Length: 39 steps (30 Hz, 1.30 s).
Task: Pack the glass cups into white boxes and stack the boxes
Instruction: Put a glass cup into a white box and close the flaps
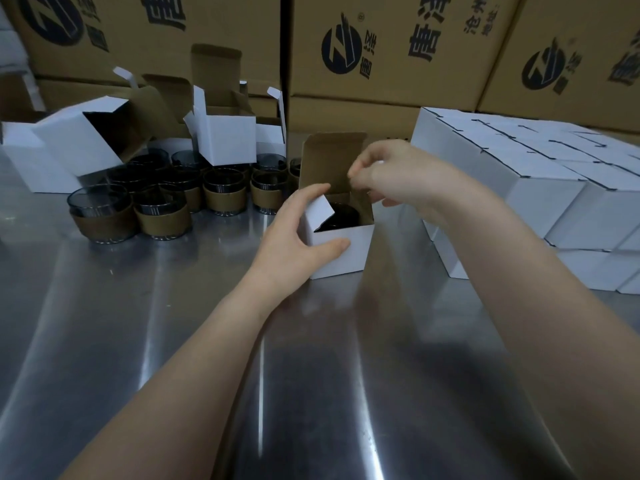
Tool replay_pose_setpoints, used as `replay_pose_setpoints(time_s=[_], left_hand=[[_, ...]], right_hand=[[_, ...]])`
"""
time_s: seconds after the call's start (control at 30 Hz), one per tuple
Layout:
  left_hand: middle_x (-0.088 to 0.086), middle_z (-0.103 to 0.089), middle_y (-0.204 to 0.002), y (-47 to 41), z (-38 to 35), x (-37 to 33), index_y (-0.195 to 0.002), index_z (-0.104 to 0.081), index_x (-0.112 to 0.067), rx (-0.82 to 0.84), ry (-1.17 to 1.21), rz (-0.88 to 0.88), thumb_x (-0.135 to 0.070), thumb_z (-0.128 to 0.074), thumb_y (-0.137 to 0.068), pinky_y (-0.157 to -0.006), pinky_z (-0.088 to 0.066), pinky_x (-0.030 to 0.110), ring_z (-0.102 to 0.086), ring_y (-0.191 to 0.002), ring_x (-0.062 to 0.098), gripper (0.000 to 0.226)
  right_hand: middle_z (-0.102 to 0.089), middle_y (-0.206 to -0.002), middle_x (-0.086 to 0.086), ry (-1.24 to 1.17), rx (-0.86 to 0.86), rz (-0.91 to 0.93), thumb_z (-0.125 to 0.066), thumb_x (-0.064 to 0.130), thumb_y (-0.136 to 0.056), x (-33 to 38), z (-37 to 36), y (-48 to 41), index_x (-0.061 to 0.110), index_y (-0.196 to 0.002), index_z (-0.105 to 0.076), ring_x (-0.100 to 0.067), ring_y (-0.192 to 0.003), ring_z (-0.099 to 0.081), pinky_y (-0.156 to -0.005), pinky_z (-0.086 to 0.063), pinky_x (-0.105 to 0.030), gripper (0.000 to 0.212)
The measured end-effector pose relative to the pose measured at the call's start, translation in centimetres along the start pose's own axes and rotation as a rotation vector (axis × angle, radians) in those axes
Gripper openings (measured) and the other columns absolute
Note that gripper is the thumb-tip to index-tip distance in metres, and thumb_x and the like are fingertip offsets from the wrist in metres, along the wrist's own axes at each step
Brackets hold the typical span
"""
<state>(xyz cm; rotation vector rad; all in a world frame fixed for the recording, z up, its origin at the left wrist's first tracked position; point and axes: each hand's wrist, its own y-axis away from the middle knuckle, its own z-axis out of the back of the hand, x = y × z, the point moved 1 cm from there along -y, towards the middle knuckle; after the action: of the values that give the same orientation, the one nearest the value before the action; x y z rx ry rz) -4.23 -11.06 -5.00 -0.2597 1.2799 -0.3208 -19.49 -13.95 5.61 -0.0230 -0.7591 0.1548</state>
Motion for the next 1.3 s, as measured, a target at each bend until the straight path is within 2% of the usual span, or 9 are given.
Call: replay_pose_setpoints(time_s=[0.13,0.33,0.53,0.63,0.73,0.9,0.97,1.1,1.3], left_hand=[[-0.011,-0.045,-0.144,-0.1,-0.1,0.0,-0.132,-0.050,-0.043,0.015,0.045,0.029,-0.019,-0.077,-0.084,-0.110,-0.041,0.047,-0.042,-0.136,0.014,0.061],[-0.006,-0.051,-0.140,0.0,-0.1,-0.9,-0.135,-0.057,-0.024,0.023,0.197,0.065,-0.026,-0.053,-0.100,-0.114,-0.035,0.034,-0.046,-0.132,0.007,0.035],[-0.002,-0.063,-0.128,-0.5,0.1,-1.0,-0.120,-0.068,-0.023,-0.038,0.275,0.158,-0.010,-0.045,-0.101,-0.112,-0.039,0.040,-0.057,-0.122,0.015,0.032],[-0.003,-0.067,-0.104,-0.8,0.1,-0.8,-0.106,-0.059,-0.020,-0.106,0.325,0.114,-0.001,-0.050,-0.097,-0.089,-0.050,0.034,-0.063,-0.098,0.015,0.022],[-0.002,-0.070,-0.108,-1.0,0.0,-0.7,-0.110,-0.043,-0.024,-0.155,0.435,0.104,0.005,-0.052,-0.094,-0.077,-0.053,0.024,-0.066,-0.094,0.013,0.035],[-0.002,-0.069,-0.118,-1.1,0.2,-0.7,-0.131,-0.043,-0.036,-0.124,0.396,0.080,0.005,-0.053,-0.093,-0.084,-0.056,0.027,-0.067,-0.105,0.014,0.057],[-0.009,-0.067,-0.116,-1.0,0.1,-0.8,-0.122,-0.056,-0.030,-0.133,0.322,0.070,0.003,-0.053,-0.094,-0.090,-0.053,0.026,-0.064,-0.107,0.008,0.044],[-0.027,-0.068,-0.089,-1.1,0.1,-1.0,-0.099,-0.066,-0.022,-0.134,0.285,0.097,-0.005,-0.056,-0.096,-0.077,-0.053,0.016,-0.063,-0.087,-0.009,0.020],[-0.019,-0.066,-0.109,-1.1,-0.1,-0.9,-0.093,-0.071,-0.022,-0.153,0.368,0.174,-0.006,-0.054,-0.095,-0.105,-0.047,0.044,-0.062,-0.112,0.011,0.024]], right_hand=[[-0.063,-0.076,0.004,-0.257,-0.174,-0.041,-0.056,0.008,-0.090,-2.6,-1.3,0.0,0.021,-0.083,-0.056,-0.006,-0.059,-0.061,-0.058,-0.047,-0.021,0.014],[-0.068,-0.103,-0.004,-0.540,-0.106,-0.057,-0.072,0.013,-0.084,-4.8,-3.5,0.2,0.021,-0.121,-0.054,-0.013,-0.083,-0.065,-0.076,-0.055,-0.028,0.042],[-0.060,-0.101,0.014,-0.564,-0.081,-0.010,-0.067,0.015,-0.088,-5.4,-4.2,-0.1,0.033,-0.135,-0.049,0.004,-0.084,-0.063,-0.060,-0.048,-0.012,0.054],[-0.061,-0.093,0.017,-0.571,-0.085,0.046,-0.064,0.009,-0.089,-5.5,-4.4,-0.1,0.036,-0.125,-0.053,0.015,-0.070,-0.061,-0.054,-0.045,-0.005,0.046],[-0.062,-0.088,0.019,-0.591,-0.090,0.090,-0.063,0.005,-0.090,-5.5,-4.5,-0.1,0.039,-0.105,-0.056,0.017,-0.068,-0.060,-0.052,-0.043,-0.004,0.037],[-0.064,-0.094,0.015,-0.587,-0.074,0.092,-0.065,0.010,-0.090,-5.8,-4.5,0.0,0.030,-0.099,-0.060,0.001,-0.081,-0.062,-0.056,-0.046,-0.009,0.023],[-0.067,-0.092,0.010,-0.593,-0.064,0.110,-0.064,0.005,-0.090,-5.8,-4.3,0.1,0.028,-0.094,-0.066,-0.002,-0.079,-0.064,-0.057,-0.049,-0.014,0.023],[-0.070,-0.098,0.008,-0.576,-0.041,0.090,-0.060,0.001,-0.091,-6.1,-3.7,-0.1,0.026,-0.096,-0.070,-0.006,-0.089,-0.066,-0.061,-0.052,-0.016,0.027],[-0.071,-0.103,0.011,-0.597,0.090,0.068,-0.055,0.003,-0.094,-6.4,-2.9,0.2,0.028,-0.104,-0.068,-0.002,-0.090,-0.068,-0.076,-0.057,-0.020,0.030]])
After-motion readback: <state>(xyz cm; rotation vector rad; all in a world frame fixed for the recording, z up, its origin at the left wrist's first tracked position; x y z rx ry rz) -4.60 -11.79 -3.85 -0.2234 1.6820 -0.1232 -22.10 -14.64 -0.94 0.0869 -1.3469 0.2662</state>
